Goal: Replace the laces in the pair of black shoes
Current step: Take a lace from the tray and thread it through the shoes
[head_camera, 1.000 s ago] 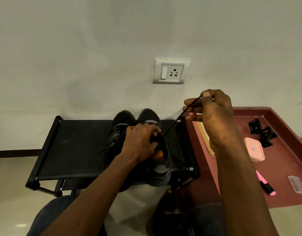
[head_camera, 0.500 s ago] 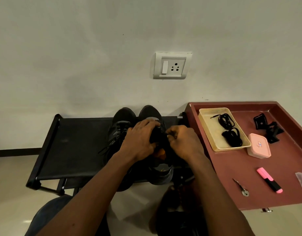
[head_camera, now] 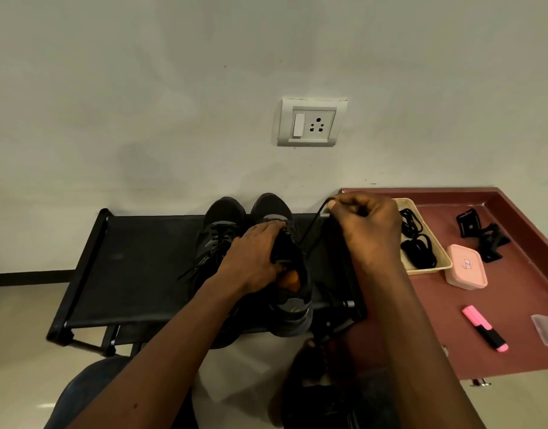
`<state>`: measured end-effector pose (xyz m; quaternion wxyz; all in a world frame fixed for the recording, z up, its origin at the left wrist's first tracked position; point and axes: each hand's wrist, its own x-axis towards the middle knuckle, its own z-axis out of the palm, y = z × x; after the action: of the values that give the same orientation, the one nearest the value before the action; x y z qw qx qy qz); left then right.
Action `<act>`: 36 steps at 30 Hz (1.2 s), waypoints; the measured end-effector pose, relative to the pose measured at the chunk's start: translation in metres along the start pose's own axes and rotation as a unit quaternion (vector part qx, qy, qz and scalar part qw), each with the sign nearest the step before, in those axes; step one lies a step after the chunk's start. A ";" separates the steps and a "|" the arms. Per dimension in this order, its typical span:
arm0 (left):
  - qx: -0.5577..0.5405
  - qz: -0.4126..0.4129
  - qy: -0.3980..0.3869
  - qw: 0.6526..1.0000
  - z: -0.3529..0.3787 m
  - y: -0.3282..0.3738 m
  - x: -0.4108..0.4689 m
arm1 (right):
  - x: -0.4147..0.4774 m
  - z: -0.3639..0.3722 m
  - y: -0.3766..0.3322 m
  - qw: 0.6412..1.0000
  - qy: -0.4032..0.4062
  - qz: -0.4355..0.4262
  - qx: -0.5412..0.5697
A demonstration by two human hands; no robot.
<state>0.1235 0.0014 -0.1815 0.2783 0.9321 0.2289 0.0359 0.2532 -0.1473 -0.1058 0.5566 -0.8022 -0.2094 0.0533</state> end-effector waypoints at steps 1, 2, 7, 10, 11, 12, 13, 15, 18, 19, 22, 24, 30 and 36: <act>-0.005 -0.001 0.001 1.000 0.000 0.001 -0.001 | 0.001 -0.005 -0.008 0.999 0.008 -0.006 0.042; -0.007 -0.001 0.001 1.000 -0.001 0.001 -0.002 | 0.000 -0.010 -0.017 0.996 0.017 -0.012 0.082; -0.008 0.002 0.001 1.000 -0.002 0.002 -0.003 | -0.002 -0.020 -0.036 0.984 0.002 0.001 0.181; -0.003 0.002 -0.002 1.000 -0.001 0.003 -0.003 | -0.004 -0.011 -0.030 0.951 -0.065 0.074 0.293; -0.001 0.003 -0.003 1.000 -0.001 0.003 -0.002 | -0.005 -0.007 -0.026 0.931 -0.085 0.101 0.340; 0.003 0.005 -0.005 1.000 -0.001 0.003 -0.002 | -0.005 -0.003 -0.020 0.916 -0.093 0.121 0.370; 0.006 0.008 -0.007 1.000 0.000 0.003 -0.002 | -0.005 0.000 -0.011 0.914 -0.092 0.134 0.371; 0.004 0.012 -0.009 1.000 0.000 0.001 -0.001 | -0.003 0.006 0.009 0.956 -0.080 0.124 0.254; -0.031 0.011 0.003 0.999 0.000 -0.001 0.001 | -0.005 0.011 0.032 0.987 -0.138 0.034 -0.078; -0.035 0.011 0.010 0.999 0.000 -0.001 0.001 | -0.006 0.013 0.036 0.972 -0.184 0.015 -0.144; -0.027 -0.005 0.033 0.999 0.002 0.001 0.001 | -0.012 0.023 0.039 0.938 -0.250 0.007 -0.239; -0.022 -0.025 0.046 0.998 0.002 0.001 -0.001 | -0.013 0.028 0.038 0.934 -0.230 -0.008 -0.273; -0.014 -0.054 0.040 0.998 0.001 0.003 -0.002 | -0.011 0.027 0.040 0.926 -0.135 -0.061 -0.348; -0.024 -0.062 0.043 0.997 0.002 0.003 -0.003 | -0.004 0.020 0.048 0.945 -0.210 0.056 -0.246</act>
<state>0.1224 -0.0035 -0.1813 0.2920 0.9068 0.2972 0.0638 0.2562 -0.1456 -0.1573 0.2812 -0.8953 -0.2829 0.1983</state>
